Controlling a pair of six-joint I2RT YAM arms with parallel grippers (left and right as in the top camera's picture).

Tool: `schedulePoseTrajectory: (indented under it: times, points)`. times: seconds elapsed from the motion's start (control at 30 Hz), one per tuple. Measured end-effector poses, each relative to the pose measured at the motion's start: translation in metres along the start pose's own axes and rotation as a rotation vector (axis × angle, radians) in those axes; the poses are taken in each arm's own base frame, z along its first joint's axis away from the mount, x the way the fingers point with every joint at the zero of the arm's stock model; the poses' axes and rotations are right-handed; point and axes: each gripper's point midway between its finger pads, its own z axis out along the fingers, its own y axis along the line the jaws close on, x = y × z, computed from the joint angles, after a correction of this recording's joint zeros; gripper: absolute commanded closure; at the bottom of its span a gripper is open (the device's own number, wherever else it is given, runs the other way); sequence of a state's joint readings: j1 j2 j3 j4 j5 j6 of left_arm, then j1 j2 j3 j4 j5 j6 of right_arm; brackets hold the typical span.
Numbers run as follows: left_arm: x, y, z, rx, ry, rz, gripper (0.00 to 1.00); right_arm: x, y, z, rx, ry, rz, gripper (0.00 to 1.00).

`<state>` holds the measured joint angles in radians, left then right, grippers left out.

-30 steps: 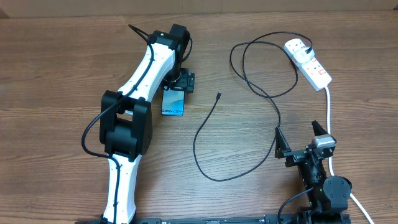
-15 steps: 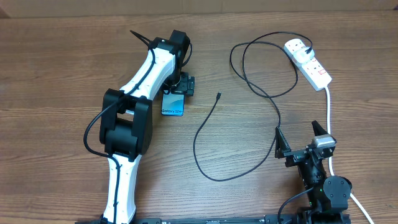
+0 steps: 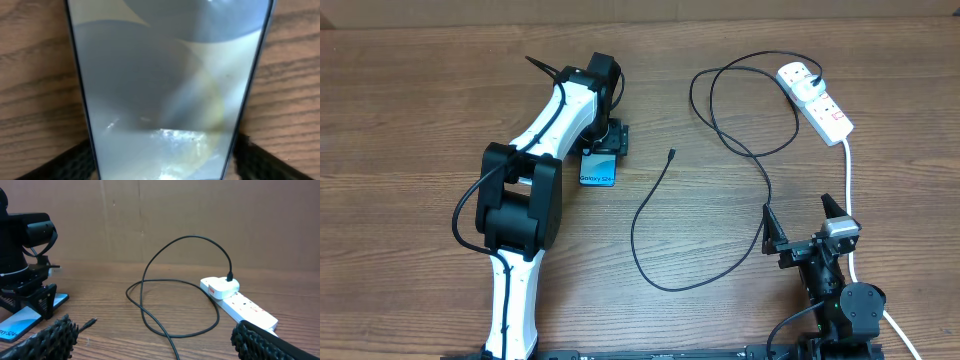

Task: Plug charger to phone and switch on socket
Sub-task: 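Close the left gripper on the phone's top edge and lift it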

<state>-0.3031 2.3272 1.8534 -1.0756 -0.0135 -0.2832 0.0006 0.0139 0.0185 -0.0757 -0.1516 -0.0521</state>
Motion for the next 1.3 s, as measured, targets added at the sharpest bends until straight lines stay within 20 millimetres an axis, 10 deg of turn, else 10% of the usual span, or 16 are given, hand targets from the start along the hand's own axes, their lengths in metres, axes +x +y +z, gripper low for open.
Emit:
schedulePoseTrajectory:
  times: [1.3]
  points:
    - [0.025,0.005,-0.005,0.031,0.126,-0.082,0.31,0.0,0.0,0.0,0.0,0.0,0.0,0.0]
